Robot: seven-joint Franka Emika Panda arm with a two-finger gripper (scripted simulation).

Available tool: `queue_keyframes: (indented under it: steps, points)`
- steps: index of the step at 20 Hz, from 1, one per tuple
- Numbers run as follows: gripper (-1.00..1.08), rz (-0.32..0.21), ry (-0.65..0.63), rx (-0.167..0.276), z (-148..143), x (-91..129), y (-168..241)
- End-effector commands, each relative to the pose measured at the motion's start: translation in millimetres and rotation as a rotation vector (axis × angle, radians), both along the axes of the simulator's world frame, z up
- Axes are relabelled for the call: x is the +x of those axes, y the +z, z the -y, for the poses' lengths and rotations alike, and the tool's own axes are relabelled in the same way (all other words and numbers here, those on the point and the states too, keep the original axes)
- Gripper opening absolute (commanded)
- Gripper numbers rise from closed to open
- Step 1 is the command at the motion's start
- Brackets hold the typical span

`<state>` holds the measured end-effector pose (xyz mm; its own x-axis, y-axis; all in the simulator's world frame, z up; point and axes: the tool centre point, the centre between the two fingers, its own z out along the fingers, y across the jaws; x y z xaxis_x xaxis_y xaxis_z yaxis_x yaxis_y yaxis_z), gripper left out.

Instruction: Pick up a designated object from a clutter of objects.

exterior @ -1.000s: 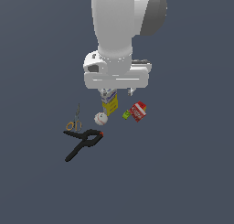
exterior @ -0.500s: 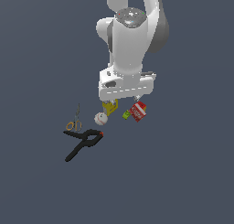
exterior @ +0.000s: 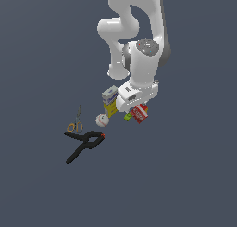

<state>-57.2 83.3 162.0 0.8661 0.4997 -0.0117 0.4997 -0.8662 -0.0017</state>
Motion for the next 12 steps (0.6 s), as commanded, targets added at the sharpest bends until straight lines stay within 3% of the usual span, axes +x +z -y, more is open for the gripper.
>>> queue_keyframes:
  steps: [1,12]
  points:
    - [1.00,0.004,0.073,0.001,-10.0,-10.9,-15.4]
    - [1.00,0.010,0.243,0.005,-32.2,-40.7,-49.2]
